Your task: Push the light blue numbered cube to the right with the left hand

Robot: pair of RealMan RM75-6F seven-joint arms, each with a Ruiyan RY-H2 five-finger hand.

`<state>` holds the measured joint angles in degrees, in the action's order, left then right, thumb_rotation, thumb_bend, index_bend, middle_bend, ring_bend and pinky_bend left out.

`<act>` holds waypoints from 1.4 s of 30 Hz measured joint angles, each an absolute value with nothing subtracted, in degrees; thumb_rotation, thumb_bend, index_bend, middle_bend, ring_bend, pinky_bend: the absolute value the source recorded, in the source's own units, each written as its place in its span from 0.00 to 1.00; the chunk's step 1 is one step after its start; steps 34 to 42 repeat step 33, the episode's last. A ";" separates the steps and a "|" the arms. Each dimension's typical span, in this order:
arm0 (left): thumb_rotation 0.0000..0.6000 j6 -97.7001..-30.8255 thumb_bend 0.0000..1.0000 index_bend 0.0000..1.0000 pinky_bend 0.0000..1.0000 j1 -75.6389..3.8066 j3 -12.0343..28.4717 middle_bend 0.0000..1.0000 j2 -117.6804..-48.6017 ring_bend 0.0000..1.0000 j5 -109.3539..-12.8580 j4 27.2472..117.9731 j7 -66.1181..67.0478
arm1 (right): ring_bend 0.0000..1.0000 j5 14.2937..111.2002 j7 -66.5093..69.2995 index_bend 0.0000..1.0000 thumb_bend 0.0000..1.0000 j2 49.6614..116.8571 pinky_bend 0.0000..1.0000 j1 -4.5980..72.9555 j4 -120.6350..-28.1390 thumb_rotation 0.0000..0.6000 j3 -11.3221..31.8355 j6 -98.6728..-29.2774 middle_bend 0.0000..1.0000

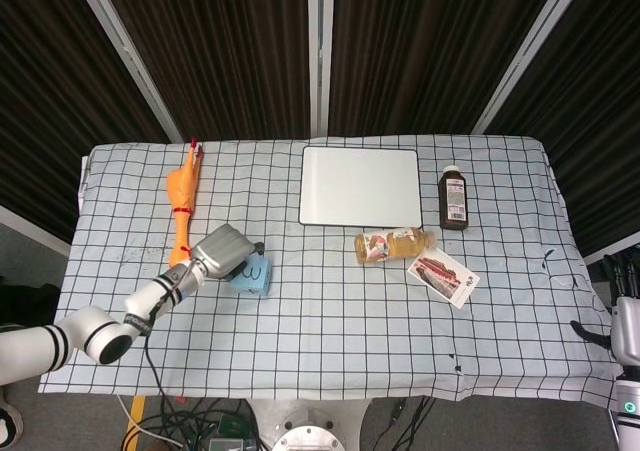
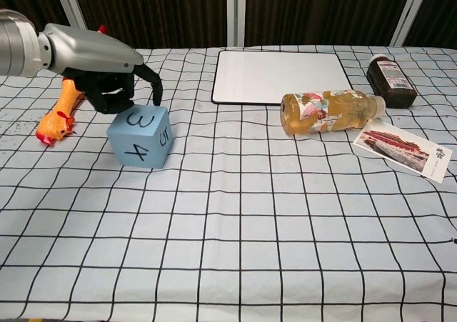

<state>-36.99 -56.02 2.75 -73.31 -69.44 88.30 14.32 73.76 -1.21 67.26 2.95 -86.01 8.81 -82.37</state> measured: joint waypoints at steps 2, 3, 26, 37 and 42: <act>1.00 -38.05 0.53 0.29 0.73 -55.73 2.93 0.79 -72.96 0.79 -69.39 88.61 14.61 | 0.00 73.92 -1.15 0.00 0.00 67.16 0.00 2.91 -86.13 1.00 8.86 -82.60 0.00; 1.00 -38.92 0.53 0.29 0.73 -55.44 3.01 0.79 -72.64 0.79 -69.37 88.95 14.87 | 0.00 74.06 -1.11 0.00 0.00 67.07 0.00 2.88 -86.24 1.00 8.89 -82.77 0.00; 1.00 -94.69 0.02 0.14 0.17 -17.22 -5.64 0.09 -73.01 0.04 -80.87 92.61 21.53 | 0.00 79.52 1.21 0.00 0.00 67.15 0.00 0.00 -83.20 1.00 5.44 -86.59 0.00; 1.00 -97.69 0.00 0.13 0.14 -9.91 -7.44 0.08 -72.98 0.03 -81.44 91.05 16.33 | 0.00 80.61 1.24 0.00 0.00 67.20 0.00 -0.64 -82.54 1.00 4.50 -86.92 0.00; 1.00 -97.69 0.00 0.13 0.14 -9.91 -7.44 0.08 -72.98 0.03 -81.44 91.05 16.33 | 0.00 80.61 1.24 0.00 0.00 67.20 0.00 -0.64 -82.54 1.00 4.50 -86.92 0.00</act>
